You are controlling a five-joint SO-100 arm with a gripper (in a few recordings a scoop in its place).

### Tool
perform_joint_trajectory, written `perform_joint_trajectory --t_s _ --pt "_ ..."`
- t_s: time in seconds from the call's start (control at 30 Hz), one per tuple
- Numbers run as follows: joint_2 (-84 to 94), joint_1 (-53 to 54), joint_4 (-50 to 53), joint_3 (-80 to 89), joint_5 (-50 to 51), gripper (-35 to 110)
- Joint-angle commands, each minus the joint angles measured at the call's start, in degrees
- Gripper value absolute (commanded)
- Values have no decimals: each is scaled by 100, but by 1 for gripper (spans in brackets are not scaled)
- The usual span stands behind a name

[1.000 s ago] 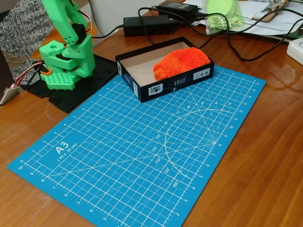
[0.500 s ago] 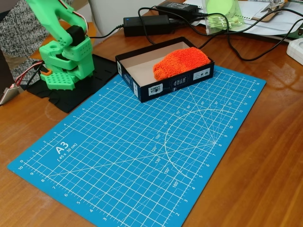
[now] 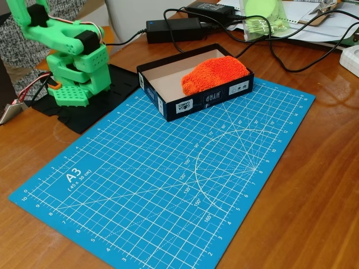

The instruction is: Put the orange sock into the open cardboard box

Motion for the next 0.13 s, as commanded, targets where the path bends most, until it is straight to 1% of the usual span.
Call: perform_joint_trajectory --t_s 0.0,0.1 --pt "88 -53 949 835 -396 0" --pt "88 -97 1362 1837 -1107 0"
